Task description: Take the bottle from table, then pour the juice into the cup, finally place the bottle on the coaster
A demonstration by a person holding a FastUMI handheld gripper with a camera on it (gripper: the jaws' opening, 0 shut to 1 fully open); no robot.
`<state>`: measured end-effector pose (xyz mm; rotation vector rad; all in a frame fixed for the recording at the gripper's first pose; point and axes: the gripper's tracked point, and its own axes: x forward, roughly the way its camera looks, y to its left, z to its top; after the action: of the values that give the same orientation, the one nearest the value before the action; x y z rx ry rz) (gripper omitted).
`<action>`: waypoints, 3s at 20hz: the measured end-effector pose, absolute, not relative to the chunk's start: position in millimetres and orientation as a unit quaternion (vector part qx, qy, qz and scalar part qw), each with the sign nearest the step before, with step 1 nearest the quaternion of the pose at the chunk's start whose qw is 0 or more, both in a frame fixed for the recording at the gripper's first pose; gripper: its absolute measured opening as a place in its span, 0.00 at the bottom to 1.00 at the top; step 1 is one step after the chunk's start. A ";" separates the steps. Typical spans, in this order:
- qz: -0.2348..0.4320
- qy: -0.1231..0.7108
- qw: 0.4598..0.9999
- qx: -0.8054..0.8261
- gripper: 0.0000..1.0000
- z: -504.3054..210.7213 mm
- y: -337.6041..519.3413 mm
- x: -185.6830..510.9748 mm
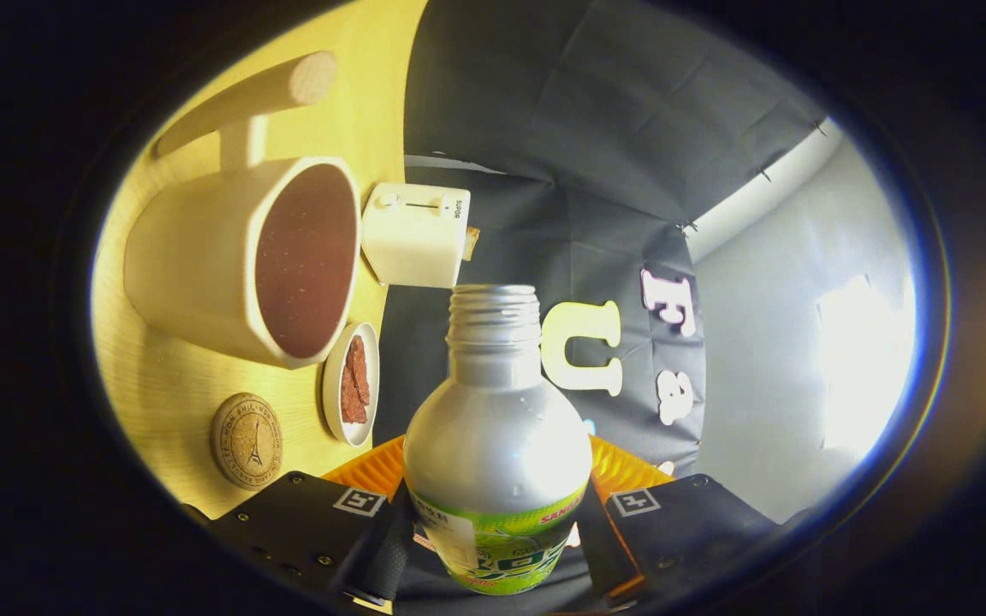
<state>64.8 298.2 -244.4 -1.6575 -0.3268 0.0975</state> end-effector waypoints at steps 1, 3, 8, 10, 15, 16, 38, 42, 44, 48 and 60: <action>0.043 -0.143 0.668 -0.729 0.80 -244.5 297.0 65.6; 0.040 -0.143 0.677 -0.721 0.80 -242.9 294.7 66.0; 0.034 -0.135 0.722 -0.677 0.80 -235.4 288.3 66.7; 0.029 -0.134 0.743 -0.655 0.80 -229.5 286.2 66.9; 0.026 -0.130 0.776 -0.617 0.80 -221.8 281.7 66.2; 0.026 -0.128 0.784 -0.607 0.80 -221.4 280.0 66.6; 0.074 -0.001 0.969 -0.237 0.80 -222.8 248.9 82.4; 0.110 0.047 0.987 -0.103 0.80 -229.7 250.2 85.6; 0.130 0.079 0.987 -0.053 0.80 -233.6 254.0 88.3; 0.137 0.109 0.985 -0.006 0.80 -241.9 251.2 91.5; 0.142 0.082 0.986 -0.021 0.80 -255.0 267.3 114.0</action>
<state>114.0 267.3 -255.0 -0.0413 0.1648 0.2844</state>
